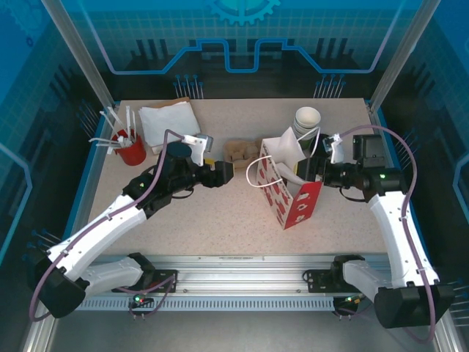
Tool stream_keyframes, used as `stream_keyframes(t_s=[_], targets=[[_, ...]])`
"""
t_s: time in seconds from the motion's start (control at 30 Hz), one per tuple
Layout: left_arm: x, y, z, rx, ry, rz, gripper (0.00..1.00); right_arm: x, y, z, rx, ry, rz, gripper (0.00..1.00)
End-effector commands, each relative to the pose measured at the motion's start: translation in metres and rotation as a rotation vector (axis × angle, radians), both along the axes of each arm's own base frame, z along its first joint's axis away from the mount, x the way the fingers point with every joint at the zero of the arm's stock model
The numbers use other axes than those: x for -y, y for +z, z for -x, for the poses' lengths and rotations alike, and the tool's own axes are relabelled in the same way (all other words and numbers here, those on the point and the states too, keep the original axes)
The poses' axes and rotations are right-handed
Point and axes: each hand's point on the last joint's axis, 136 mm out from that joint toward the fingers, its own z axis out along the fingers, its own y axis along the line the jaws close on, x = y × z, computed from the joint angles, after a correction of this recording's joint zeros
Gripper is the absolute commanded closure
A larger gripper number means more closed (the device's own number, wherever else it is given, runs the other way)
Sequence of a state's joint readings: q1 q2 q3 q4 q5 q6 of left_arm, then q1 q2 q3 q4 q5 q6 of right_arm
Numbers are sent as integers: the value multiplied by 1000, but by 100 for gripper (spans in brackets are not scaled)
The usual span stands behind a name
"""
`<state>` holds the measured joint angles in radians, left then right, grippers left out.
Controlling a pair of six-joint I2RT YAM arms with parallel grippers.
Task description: Pack the takeout coffee
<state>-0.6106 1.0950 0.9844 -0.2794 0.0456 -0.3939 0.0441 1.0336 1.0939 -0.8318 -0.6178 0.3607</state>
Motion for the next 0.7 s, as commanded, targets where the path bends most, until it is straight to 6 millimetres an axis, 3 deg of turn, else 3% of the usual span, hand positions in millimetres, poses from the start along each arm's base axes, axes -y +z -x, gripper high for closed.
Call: stream_keyframes(t_s=[0.0, 0.17, 0.37, 0.57, 0.67], targets=[[4, 12, -4, 16, -6, 41, 19, -13, 8, 1, 20, 25, -31, 15], [3, 11, -3, 15, -8, 37, 19, -8, 11, -2, 36, 16, 15, 14], [1, 11, -3, 22, -5, 22, 19, 26, 34, -11, 98, -76, 83, 12], [-15, 19, -6, 82, 52, -23, 18, 83, 92, -26, 258, -283, 152, 12], [-34, 23, -14, 117, 119, -33, 16, 132, 104, -41, 309, -487, 302, 11]])
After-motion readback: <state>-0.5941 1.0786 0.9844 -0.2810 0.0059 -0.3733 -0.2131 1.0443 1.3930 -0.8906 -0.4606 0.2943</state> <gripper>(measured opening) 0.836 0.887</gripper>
